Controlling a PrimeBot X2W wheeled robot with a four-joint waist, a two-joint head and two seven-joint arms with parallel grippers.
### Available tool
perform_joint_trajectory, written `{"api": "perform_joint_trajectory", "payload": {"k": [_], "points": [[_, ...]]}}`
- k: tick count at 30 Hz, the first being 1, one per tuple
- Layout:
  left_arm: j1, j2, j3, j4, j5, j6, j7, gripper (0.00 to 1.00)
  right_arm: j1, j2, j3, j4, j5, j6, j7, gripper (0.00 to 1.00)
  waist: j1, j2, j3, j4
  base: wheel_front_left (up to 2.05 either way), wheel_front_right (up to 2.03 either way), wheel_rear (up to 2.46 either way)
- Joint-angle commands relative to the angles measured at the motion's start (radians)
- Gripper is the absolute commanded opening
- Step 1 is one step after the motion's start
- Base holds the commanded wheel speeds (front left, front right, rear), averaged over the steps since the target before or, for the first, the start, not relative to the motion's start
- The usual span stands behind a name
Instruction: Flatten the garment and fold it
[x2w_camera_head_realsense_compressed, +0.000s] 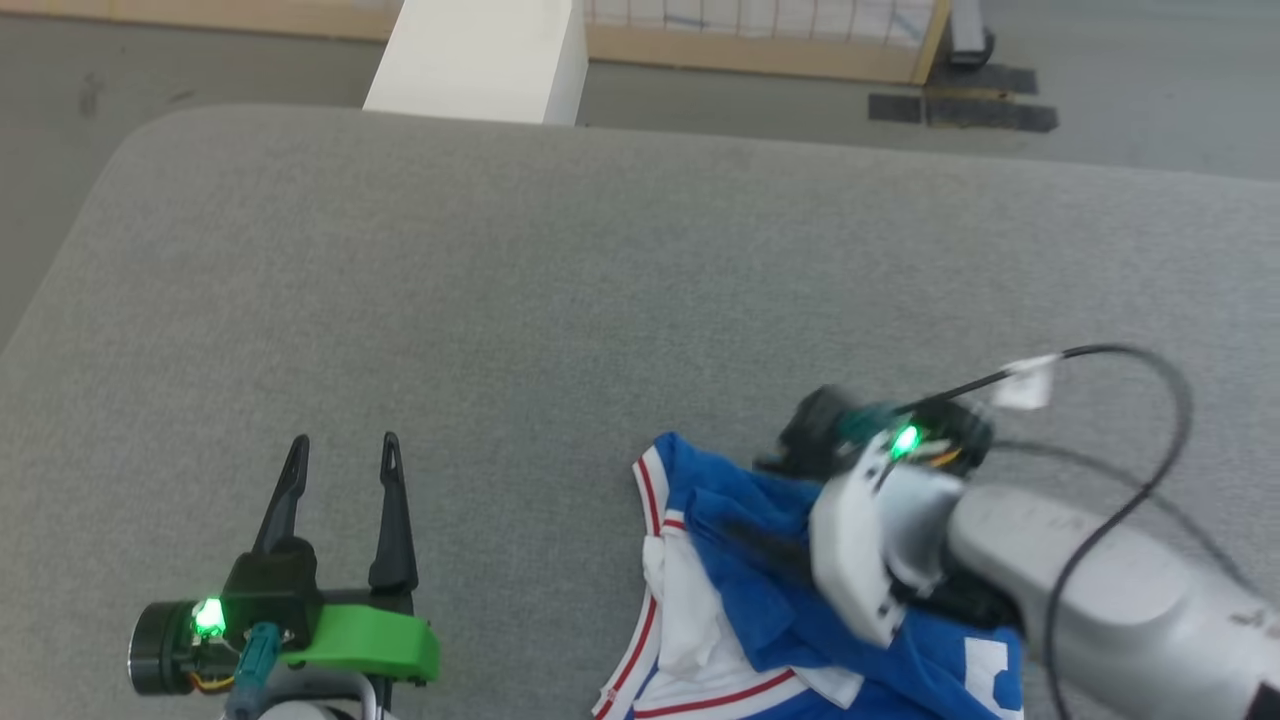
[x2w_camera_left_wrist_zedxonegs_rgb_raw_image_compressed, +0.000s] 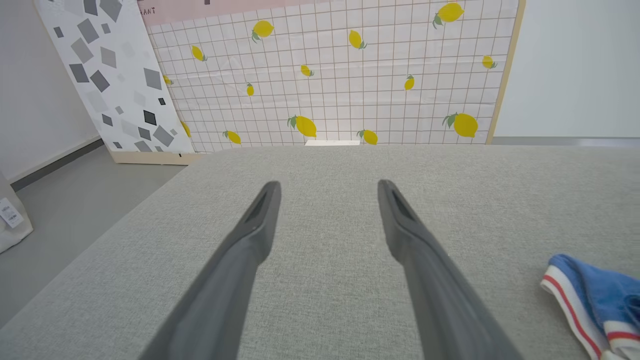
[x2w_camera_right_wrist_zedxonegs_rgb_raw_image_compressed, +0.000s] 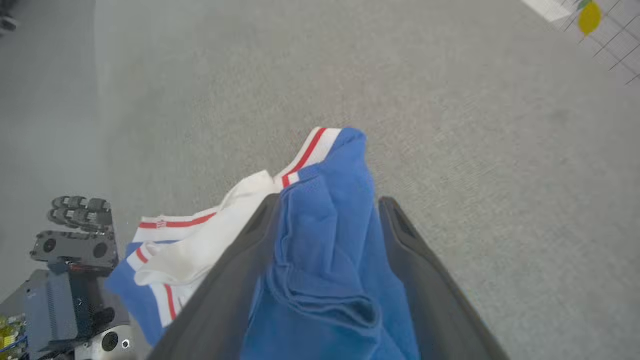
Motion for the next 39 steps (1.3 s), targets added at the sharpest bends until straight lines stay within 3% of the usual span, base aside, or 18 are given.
{"api": "perform_joint_trajectory", "payload": {"k": [1, 6, 10, 11, 15, 21, 26, 31, 39], "points": [[0.017, -0.001, 0.008, -0.003, -0.002, -0.003, -0.004, 1.0, -0.022, -0.022, -0.029, -0.012, -0.016, -0.001, -0.047, 1.0, -0.0001, 0.0, -0.041, -0.037, 0.0, 0.0, 0.0], [0.038, -0.001, 0.03, -0.006, -0.008, -0.01, -0.004, 1.0, -0.005, -0.059, -0.226, 0.005, -0.107, -0.001, -0.229, 1.0, -0.0001, 0.0, -0.075, -0.08, 0.0, 0.0, 0.0], [0.054, -0.002, 0.039, -0.007, -0.008, -0.013, -0.004, 1.0, 0.049, -0.045, -0.442, 0.053, -0.221, -0.001, -0.359, 1.0, -0.0001, 0.0, -0.1, -0.112, 0.0, 0.0, 0.0], [0.06, -0.003, 0.043, -0.007, -0.009, -0.017, -0.004, 1.0, 0.094, -0.022, -0.569, 0.074, -0.291, -0.001, -0.415, 1.0, -0.0001, 0.0, -0.111, -0.125, 0.0, 0.0, 0.0], [0.07, -0.005, 0.046, -0.013, -0.013, -0.022, -0.004, 1.0, 0.197, 0.036, -0.8, 0.078, -0.416, -0.001, -0.467, 1.0, -0.0001, 0.0, -0.13, -0.143, 0.0, 0.0, 0.0], [0.088, -0.008, 0.051, -0.022, -0.021, -0.025, -0.004, 1.0, 0.386, 0.153, -1.071, -0.035, -0.594, -0.001, -0.492, 1.0, -0.0001, 0.0, -0.152, -0.163, 0.0, 0.0, 0.0], [0.102, -0.011, 0.048, -0.023, -0.026, -0.026, -0.004, 1.0, 0.545, 0.263, -1.179, -0.151, -0.67, -0.001, -0.494, 1.0, -0.0001, 0.0, -0.162, -0.166, 0.0, 0.0, 0.0], [0.109, -0.013, 0.038, -0.023, -0.031, -0.024, -0.004, 1.0, 0.684, 0.341, -1.221, -0.229, -0.722, -0.001, -0.494, 1.0, -0.0001, 0.0, -0.163, -0.155, 0.0, 0.0, 0.0], [0.107, -0.014, 0.037, -0.015, -0.04, -0.025, -0.004, 1.0, 0.826, 0.393, -1.255, -0.302, -0.764, -0.001, -0.495, 1.0, -0.0001, 0.0, -0.154, -0.134, 0.0, 0.0, 0.0]]}}
